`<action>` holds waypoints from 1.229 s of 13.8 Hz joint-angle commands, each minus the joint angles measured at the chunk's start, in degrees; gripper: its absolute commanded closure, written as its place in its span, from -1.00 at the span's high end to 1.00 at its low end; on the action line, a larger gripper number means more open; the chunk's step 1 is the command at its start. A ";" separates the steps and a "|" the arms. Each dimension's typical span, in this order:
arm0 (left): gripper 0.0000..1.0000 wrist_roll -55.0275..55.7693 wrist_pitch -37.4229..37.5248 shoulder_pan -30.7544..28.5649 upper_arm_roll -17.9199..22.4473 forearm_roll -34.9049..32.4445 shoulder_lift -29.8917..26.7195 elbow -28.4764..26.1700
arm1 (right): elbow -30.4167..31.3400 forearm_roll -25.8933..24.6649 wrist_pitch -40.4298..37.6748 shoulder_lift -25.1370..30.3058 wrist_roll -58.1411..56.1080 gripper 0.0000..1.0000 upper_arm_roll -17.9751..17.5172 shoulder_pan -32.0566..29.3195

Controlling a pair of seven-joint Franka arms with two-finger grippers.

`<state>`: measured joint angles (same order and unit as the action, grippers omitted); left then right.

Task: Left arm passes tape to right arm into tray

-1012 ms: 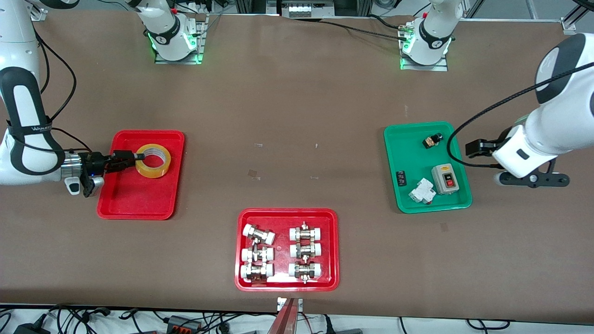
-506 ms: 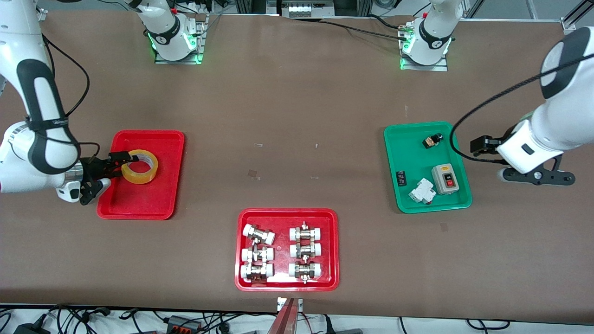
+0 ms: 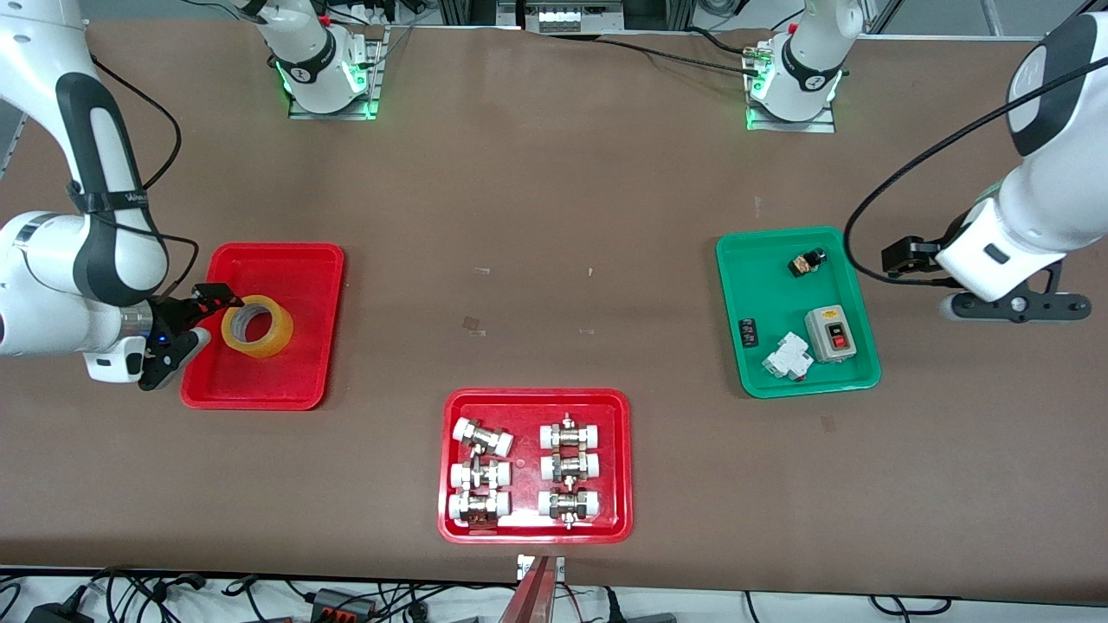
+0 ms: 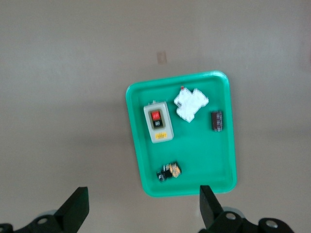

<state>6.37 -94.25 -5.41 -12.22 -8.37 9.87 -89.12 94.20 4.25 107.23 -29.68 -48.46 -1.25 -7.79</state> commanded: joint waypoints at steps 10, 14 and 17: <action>1.00 1.79 4.08 3.75 5.71 7.29 -7.41 -3.96 | 2.13 -4.43 -16.60 30.02 45.02 1.00 -0.51 9.28; 1.00 2.33 2.67 3.74 6.06 8.28 -7.32 -3.96 | -0.31 -3.99 -17.93 31.27 46.18 1.00 -0.51 9.11; 1.00 1.63 2.49 3.83 5.80 9.16 -6.97 -3.61 | -3.93 -4.43 -18.55 29.86 46.26 1.00 -0.33 9.11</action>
<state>8.29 -91.56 -1.76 -6.58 -0.88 2.71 -93.53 93.04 0.75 90.05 1.45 -3.25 -1.56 1.16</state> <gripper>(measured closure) 0.000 0.000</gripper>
